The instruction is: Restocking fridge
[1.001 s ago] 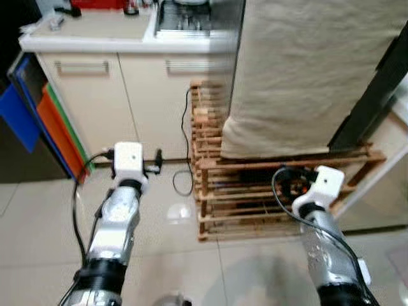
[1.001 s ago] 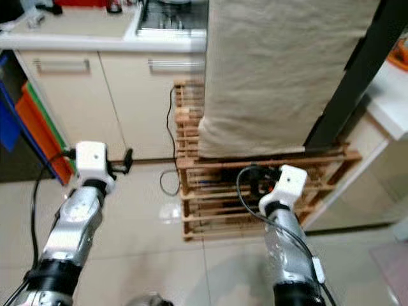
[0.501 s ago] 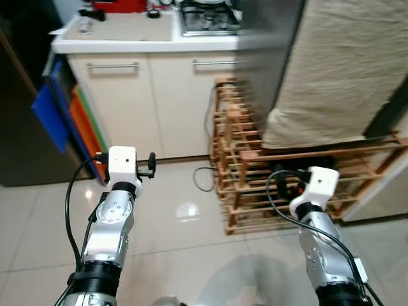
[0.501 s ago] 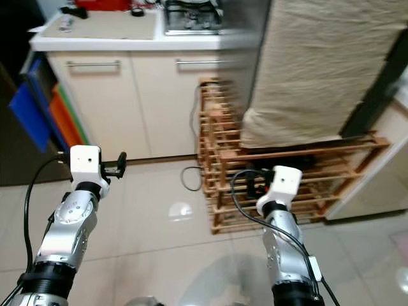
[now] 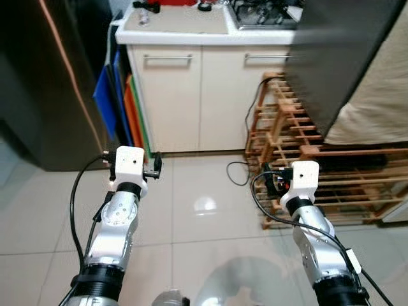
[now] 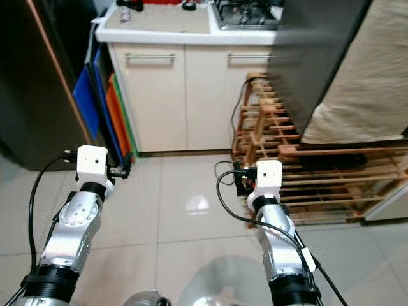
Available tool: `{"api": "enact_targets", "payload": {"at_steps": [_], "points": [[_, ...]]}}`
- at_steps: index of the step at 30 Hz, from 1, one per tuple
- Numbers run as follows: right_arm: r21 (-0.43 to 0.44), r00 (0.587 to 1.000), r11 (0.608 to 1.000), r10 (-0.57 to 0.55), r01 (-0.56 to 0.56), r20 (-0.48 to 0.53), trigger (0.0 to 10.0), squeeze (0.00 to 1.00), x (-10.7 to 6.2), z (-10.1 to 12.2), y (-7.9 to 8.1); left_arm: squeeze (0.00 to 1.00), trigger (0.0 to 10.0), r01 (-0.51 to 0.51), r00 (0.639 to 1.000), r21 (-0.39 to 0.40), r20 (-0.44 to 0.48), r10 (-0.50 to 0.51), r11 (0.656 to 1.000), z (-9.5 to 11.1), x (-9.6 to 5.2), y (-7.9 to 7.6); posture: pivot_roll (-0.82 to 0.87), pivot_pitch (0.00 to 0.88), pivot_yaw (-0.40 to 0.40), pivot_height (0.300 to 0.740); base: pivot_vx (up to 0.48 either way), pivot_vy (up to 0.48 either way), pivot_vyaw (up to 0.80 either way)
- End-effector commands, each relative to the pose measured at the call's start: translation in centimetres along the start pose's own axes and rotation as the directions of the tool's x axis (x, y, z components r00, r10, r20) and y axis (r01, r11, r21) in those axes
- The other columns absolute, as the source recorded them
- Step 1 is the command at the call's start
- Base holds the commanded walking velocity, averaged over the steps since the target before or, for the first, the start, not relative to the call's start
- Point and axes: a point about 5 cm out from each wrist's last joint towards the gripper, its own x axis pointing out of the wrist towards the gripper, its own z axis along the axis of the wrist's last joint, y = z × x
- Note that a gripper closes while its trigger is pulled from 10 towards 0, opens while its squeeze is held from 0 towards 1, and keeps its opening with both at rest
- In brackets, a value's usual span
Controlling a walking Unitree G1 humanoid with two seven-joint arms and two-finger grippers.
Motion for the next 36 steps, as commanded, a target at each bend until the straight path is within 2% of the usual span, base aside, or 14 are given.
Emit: {"api": "enact_targets", "payload": {"at_steps": [1,14,36], "points": [[-0.009,1.0,1.0,-0.019,0.019,0.022,10.0,0.0,0.2,0.4,-0.5,0.0,10.0,-0.007,1.0,-0.004,0.027,0.007,1.0,0.8,0.3,-0.1,0.11,0.034,0.003,0.74,0.428,0.0,0.0],[0.008,0.999,1.0,-0.026,0.026,0.045,10.0,0.0,0.7,0.9,-0.1,0.0,10.0,0.029,0.999,0.031,0.036,-0.03,0.999,0.9,0.5,-0.7,0.11,0.027,0.005,0.74,0.442,0.0,0.08],[-0.036,0.995,0.999,-0.011,0.015,0.102,10.0,0.0,1.9,2.4,0.5,0.0,10.0,0.039,0.996,0.038,0.083,-0.042,0.999,1.9,1.0,-1.2,0.12,0.0,0.0,0.74,0.461,0.0,0.06]]}}
